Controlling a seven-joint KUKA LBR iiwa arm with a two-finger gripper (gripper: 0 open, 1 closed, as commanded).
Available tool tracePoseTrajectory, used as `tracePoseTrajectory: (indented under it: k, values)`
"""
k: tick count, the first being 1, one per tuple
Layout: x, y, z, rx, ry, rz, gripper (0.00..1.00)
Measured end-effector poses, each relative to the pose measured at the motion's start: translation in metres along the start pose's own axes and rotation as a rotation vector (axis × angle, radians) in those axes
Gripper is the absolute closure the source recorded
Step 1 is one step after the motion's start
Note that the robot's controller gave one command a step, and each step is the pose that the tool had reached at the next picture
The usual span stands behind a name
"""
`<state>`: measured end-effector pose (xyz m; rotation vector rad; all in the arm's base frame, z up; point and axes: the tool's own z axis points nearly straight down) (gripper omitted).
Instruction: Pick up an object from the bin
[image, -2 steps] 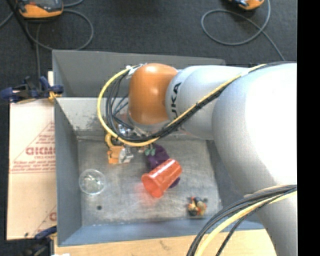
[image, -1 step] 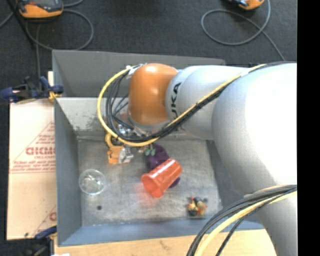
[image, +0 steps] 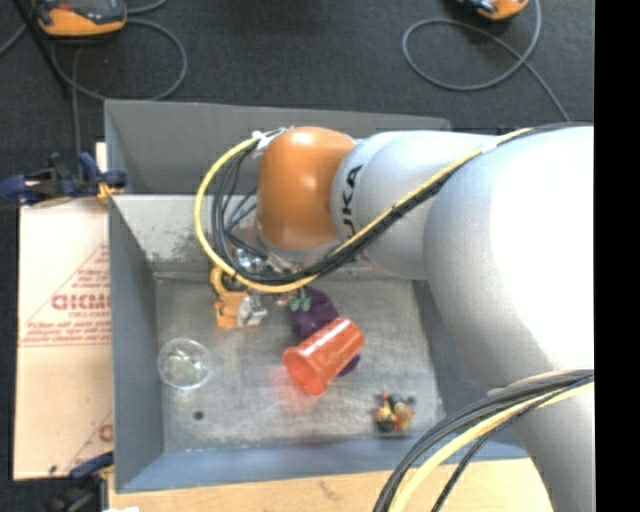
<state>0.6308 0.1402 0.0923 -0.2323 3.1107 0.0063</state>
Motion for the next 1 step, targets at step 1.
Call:
tracePoseTrajectory:
  k: [1]
  values:
    - [0.0, 0.0, 0.0, 0.0, 0.0, 0.0, 1.0]
